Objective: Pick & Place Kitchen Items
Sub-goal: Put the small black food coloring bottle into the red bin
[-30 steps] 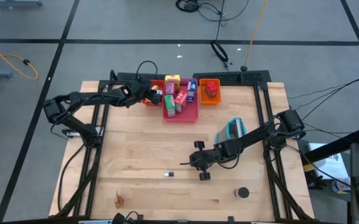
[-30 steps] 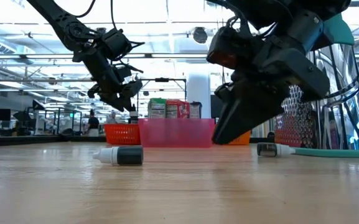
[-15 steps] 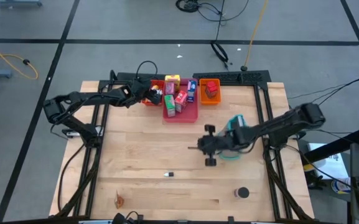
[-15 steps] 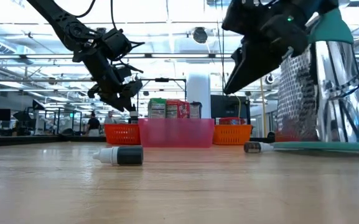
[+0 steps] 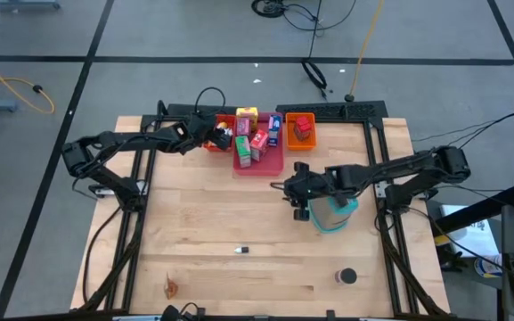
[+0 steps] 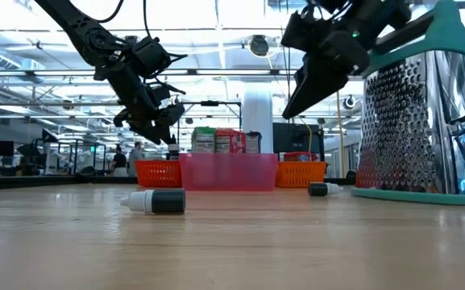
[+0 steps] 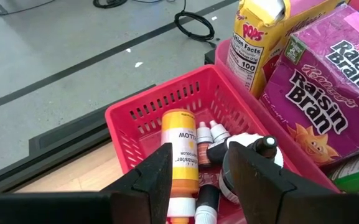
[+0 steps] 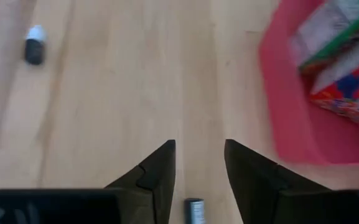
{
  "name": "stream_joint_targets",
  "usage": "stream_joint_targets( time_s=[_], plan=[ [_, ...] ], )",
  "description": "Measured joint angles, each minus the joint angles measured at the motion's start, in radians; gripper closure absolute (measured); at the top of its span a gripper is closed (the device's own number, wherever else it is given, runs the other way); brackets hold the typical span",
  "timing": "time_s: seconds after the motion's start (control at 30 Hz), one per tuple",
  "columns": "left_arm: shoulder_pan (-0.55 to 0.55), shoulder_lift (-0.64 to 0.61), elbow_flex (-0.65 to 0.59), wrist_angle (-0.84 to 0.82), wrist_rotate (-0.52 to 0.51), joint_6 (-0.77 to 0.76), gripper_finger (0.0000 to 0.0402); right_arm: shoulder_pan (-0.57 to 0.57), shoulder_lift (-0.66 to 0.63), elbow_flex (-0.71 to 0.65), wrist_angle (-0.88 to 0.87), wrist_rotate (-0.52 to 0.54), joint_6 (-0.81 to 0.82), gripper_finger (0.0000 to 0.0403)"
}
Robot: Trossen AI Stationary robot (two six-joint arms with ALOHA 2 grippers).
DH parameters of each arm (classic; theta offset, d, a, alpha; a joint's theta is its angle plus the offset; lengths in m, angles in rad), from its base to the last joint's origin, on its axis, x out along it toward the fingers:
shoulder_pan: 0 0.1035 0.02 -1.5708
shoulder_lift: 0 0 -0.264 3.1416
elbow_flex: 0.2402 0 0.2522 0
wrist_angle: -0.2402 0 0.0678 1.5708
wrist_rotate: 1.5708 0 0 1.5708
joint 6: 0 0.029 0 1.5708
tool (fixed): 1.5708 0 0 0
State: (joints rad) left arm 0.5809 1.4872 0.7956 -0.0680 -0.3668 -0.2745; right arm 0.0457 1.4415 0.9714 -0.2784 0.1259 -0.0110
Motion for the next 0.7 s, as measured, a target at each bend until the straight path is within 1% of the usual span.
stream_joint_targets(
  time_s=[0.3, 0.37, 0.43, 0.7],
  plan=[
    [0.000, 0.000, 0.000, 0.015, 0.000, 0.001, 0.0243, -0.146, 0.001, 0.002, 0.002, -0.001, -0.060, 0.0267],
    [0.000, 0.000, 0.000, 0.014, 0.000, 0.002, 0.0243, -0.169, 0.002, 0.014, 0.006, -0.040, -0.054, 0.0266],
    [0.000, 0.000, 0.000, 0.014, 0.000, 0.002, 0.0243, -0.176, 0.000, 0.019, 0.032, -0.076, -0.061, 0.0266],
    [0.000, 0.000, 0.000, 0.015, 0.000, 0.009, 0.0243, -0.192, 0.001, 0.019, 0.040, -0.077, -0.088, 0.0266]
  ],
)
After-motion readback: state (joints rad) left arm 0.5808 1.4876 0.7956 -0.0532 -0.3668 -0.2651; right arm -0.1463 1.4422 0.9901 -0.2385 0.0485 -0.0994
